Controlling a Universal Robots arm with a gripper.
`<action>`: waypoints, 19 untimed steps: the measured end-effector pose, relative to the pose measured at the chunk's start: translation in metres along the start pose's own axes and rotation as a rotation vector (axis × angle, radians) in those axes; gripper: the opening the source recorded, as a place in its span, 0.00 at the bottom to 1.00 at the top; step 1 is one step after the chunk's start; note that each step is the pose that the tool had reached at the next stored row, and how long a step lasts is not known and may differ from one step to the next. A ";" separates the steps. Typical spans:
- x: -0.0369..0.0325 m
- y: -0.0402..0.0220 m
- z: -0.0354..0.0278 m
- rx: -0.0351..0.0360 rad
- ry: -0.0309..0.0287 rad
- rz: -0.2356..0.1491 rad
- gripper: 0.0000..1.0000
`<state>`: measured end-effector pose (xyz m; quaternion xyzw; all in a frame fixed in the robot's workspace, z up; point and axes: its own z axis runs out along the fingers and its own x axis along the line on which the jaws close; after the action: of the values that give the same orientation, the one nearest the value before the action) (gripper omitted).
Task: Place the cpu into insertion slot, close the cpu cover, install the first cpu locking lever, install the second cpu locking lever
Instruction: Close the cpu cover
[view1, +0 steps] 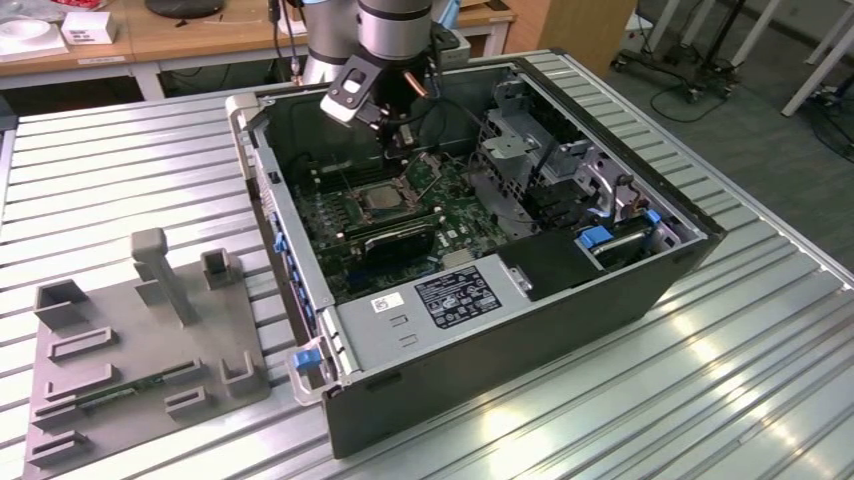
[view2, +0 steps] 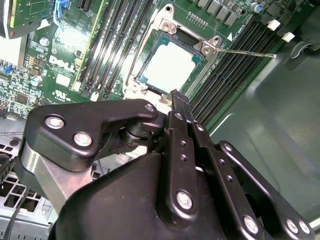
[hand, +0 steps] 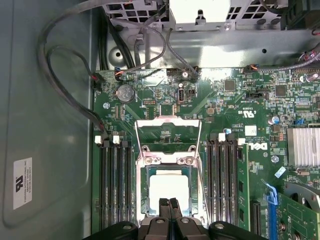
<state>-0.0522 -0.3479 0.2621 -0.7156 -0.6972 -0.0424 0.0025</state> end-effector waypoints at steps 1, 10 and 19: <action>0.0000 0.0002 0.0000 0.0000 0.0001 0.000 0.11; 0.0001 0.0022 0.0002 -0.0001 0.0001 0.000 0.11; 0.0002 0.0048 0.0003 -0.0001 0.0001 0.000 0.11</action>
<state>-0.0473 -0.3479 0.2620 -0.7156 -0.6972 -0.0425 0.0025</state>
